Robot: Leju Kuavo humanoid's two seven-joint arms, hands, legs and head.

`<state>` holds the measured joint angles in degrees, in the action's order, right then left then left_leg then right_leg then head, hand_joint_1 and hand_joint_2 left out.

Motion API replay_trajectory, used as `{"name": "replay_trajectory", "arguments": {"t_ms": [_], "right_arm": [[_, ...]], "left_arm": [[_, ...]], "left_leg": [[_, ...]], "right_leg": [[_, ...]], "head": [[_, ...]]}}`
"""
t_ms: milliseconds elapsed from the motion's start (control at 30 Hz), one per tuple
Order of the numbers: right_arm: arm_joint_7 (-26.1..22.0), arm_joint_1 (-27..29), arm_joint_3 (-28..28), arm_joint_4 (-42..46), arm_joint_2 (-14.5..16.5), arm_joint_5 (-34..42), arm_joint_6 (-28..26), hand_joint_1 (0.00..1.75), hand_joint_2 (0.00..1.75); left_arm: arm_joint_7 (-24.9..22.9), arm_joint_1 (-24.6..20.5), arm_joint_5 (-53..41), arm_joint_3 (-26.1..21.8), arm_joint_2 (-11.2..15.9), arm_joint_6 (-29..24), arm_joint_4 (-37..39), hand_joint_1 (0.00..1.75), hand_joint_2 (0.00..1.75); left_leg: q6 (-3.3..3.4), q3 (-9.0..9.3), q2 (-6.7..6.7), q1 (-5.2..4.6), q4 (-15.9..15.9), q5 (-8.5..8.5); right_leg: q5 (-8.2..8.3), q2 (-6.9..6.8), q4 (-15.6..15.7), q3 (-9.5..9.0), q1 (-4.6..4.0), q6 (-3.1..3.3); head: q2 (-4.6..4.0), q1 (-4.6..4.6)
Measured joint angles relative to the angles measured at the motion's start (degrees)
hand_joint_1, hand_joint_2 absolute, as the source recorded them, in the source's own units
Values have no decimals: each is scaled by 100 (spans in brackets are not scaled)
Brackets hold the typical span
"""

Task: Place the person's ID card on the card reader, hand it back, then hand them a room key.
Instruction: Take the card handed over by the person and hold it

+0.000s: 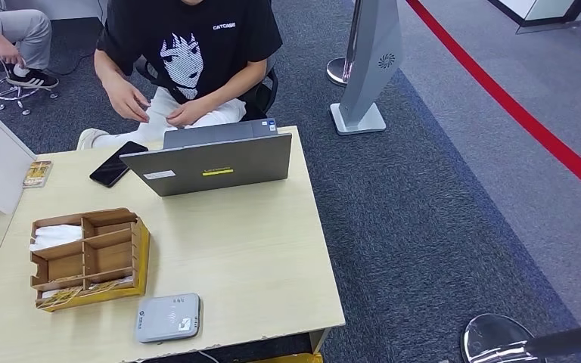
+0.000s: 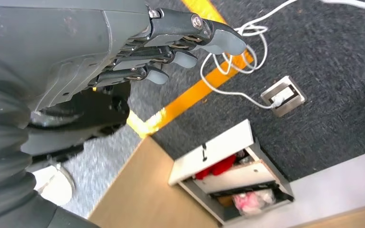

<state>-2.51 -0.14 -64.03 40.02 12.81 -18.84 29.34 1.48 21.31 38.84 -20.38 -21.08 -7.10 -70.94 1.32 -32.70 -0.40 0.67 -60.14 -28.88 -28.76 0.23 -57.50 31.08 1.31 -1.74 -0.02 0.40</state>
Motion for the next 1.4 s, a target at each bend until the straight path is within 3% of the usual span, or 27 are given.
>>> {"name": "replay_trajectory", "arguments": {"t_ms": [100, 233, 367, 467, 567, 700, 833, 1067, 1233, 1300, 1400], "right_arm": [[-78, -76, 3, -23, 0, 55, 236, 0, 0], [-179, -268, 181, -88, 11, 263, 529, 0, 0], [-16, -445, 740, -28, 114, 873, 563, 0, 0], [81, -503, 1310, 31, 155, 1421, 553, 0, 0], [109, -522, 1906, 56, 142, 1910, 544, 0, 0], [20, -571, 2865, -89, 78, 2515, 424, 0, 0], [-52, -583, 3631, -308, -41, 2797, 317, 0, 175], [5, -658, 4511, -626, -266, 3130, -69, 0, 175], [-1, -704, 4822, -787, -378, 3742, -179, 0, 175], [-78, -694, 4916, -812, -404, 3951, -274, 0, 175], [-174, -566, 4991, -741, -422, 4331, -545, 0, 175]], "left_arm": [[-148, 37, -720, -2, 0, 451, -39, 0, 175], [-237, 61, -2017, -64, 2, 1854, -42, 0, 175], [-205, 22, -3225, -297, 8, 3244, 10, 0, 175], [-116, -2, -3511, -458, 1, 3655, 58, 0, 175], [280, -71, -3567, -510, 3, 3737, 169, 0, 175], [1546, -581, -4046, -715, 90, 3882, 1012, 0, 175], [1798, -939, -4334, -906, 180, 4084, 1739, 0, 175], [1568, -1172, -5021, -1014, 315, 4514, 2424, 0, 175], [1427, -1192, -5032, -1033, 368, 4280, 2632, 0, 175], [764, -996, -4393, -1051, 323, 3746, 2320, 0, 175], [-178, -421, -2381, -805, 165, 2166, 1311, 0, 175]], "left_leg": [[0, 0, 0, -1, 0, 0], [-2, -1, 1, -1, 0, 1], [-9, 3, 2, 0, 0, 7], [-10, 3, 2, 1, 0, 7], [-10, 1, 1, 1, 0, 8], [-11, -2, -4, 1, 0, 12], [-14, -4, 12, 1, 0, 13], [-17, -1, 42, 5, 0, 11], [-22, 0, 48, 14, 1, 13], [-37, 3, 52, 21, 1, 10], [-53, 5, 48, 28, 1, 3]], "right_leg": [[1, 0, 0, 1, 0, -1], [3, 1, 0, -1, -2, 1], [8, 1, -2, 1, -5, 9], [12, 1, -3, 4, -6, 15], [12, 0, -3, 7, -6, 15], [14, -3, -3, 6, -6, 17], [21, 9, -5, 9, -8, 24], [29, 37, -6, 16, -16, 33], [31, 44, -7, 18, -25, 40], [29, 52, -9, 19, -32, 42], [24, 56, -9, 20, -38, 45]], "head": [[0, -1], [0, -2], [0, -7], [0, -15], [0, -19], [0, -20], [0, -24], [0, -25], [0, -27], [0, -27], [0, -33]]}}
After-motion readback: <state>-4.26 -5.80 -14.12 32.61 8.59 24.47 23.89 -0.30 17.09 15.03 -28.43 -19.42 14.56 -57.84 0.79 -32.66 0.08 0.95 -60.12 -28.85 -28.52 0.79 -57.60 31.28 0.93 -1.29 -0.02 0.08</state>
